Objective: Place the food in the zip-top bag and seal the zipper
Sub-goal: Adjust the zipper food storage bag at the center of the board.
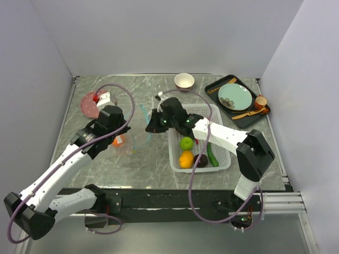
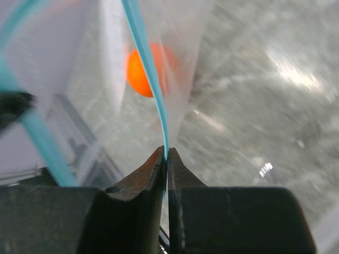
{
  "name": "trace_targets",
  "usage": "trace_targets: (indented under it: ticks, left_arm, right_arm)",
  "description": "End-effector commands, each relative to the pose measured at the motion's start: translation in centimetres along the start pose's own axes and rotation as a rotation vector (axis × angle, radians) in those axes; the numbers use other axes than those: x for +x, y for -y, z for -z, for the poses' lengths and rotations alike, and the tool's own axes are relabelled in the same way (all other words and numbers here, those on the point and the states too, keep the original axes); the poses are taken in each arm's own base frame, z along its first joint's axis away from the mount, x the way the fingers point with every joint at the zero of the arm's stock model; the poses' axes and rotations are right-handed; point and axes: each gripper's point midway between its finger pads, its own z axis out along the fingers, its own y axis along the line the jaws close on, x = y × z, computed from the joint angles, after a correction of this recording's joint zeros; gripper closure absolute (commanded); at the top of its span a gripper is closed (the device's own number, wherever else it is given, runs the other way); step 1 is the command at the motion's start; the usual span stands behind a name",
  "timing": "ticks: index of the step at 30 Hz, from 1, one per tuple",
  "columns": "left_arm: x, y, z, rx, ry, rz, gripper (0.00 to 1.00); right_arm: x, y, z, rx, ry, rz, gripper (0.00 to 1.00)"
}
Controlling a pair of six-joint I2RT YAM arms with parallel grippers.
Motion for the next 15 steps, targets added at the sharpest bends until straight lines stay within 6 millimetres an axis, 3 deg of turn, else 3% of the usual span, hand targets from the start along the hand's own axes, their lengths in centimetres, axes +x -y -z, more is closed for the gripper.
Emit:
trace_targets:
  ticks: [1, 6, 8, 11, 15]
  left_arm:
    - [-3.8, -1.3, 2.9, -0.054, 0.109, 0.052, 0.99]
    - [-6.1, -0.2, 5.8, 0.019, 0.131, 0.069, 0.99]
    - [-6.4, -0.3, 6.2, 0.007, 0.135, 0.077, 0.99]
    - [-6.1, -0.3, 5.5, 0.007, 0.139, 0.068, 0.98]
    - [-3.7, 0.3, 3.0, -0.005, 0.053, 0.020, 0.99]
  right_arm:
    - [-2.9, -4.7, -0.4, -0.121, 0.020, 0.085, 0.87]
    - [-3.5, -5.2, -1.6, -0.124, -0.011, 0.107, 0.87]
    - [-3.6, -5.4, -1.6, -0.129, -0.009, 0.108, 0.86]
    - [-3.0, -4.5, -1.7, -0.104, -0.013, 0.101, 0.84]
    - [-0.9, -2.6, -2.4, -0.056, -0.079, 0.079, 0.78]
